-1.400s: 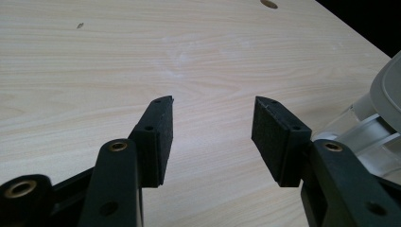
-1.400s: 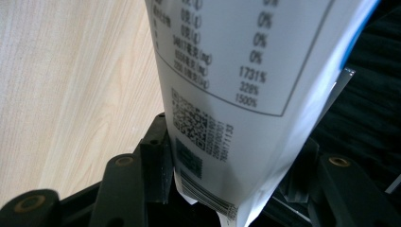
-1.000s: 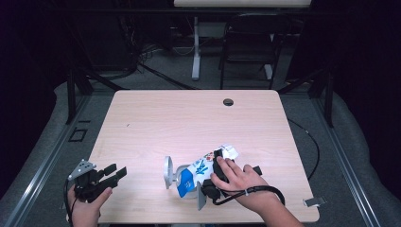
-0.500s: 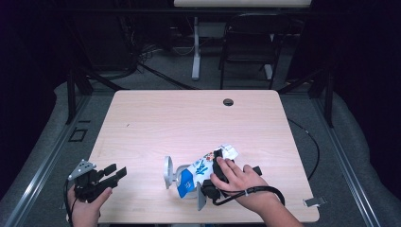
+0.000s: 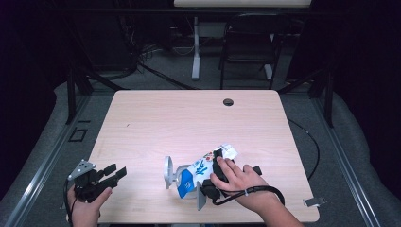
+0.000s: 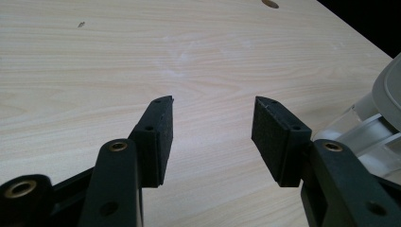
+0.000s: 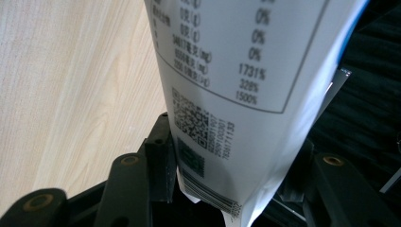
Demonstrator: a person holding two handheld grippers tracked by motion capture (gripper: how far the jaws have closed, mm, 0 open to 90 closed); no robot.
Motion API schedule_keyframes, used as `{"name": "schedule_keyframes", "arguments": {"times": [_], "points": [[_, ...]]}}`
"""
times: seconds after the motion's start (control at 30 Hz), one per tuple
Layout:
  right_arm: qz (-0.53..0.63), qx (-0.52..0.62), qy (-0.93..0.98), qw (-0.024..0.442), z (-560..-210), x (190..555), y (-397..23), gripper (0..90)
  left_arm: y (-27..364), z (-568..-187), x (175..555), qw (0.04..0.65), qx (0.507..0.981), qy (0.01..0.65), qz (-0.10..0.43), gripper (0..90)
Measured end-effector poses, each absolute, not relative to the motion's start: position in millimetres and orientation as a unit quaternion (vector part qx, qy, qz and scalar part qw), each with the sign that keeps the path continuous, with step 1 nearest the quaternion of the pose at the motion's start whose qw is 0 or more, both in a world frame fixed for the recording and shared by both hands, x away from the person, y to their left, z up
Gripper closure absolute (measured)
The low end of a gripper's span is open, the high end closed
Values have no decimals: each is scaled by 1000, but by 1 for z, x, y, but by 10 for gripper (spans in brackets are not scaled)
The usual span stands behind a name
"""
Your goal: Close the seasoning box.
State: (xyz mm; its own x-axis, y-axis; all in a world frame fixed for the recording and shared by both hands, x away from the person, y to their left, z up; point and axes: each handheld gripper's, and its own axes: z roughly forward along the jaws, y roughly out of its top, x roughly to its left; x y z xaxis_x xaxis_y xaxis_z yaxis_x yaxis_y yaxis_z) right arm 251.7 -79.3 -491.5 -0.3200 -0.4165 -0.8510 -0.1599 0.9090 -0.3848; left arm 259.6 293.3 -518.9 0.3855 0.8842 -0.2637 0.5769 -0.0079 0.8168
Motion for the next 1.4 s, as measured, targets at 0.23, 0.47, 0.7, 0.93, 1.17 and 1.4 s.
{"name": "schedule_keyframes", "arguments": {"times": [0.23,0.47,0.7,0.93,1.17,1.4], "points": [[-116,-180,804,555,-491,251,-79,518,294,-519,260,465,690,529,165,496],[-116,-181,804,555,-491,251,-79,521,294,-519,260,465,690,530,165,496],[-115,-180,805,553,-490,251,-80,524,294,-520,260,463,691,531,163,496],[-113,-181,805,554,-490,251,-79,530,295,-520,260,462,691,531,163,496],[-113,-182,804,555,-490,251,-80,533,295,-520,260,463,691,532,163,496],[-112,-184,803,555,-489,250,-80,540,294,-521,260,462,691,532,162,496]]}}
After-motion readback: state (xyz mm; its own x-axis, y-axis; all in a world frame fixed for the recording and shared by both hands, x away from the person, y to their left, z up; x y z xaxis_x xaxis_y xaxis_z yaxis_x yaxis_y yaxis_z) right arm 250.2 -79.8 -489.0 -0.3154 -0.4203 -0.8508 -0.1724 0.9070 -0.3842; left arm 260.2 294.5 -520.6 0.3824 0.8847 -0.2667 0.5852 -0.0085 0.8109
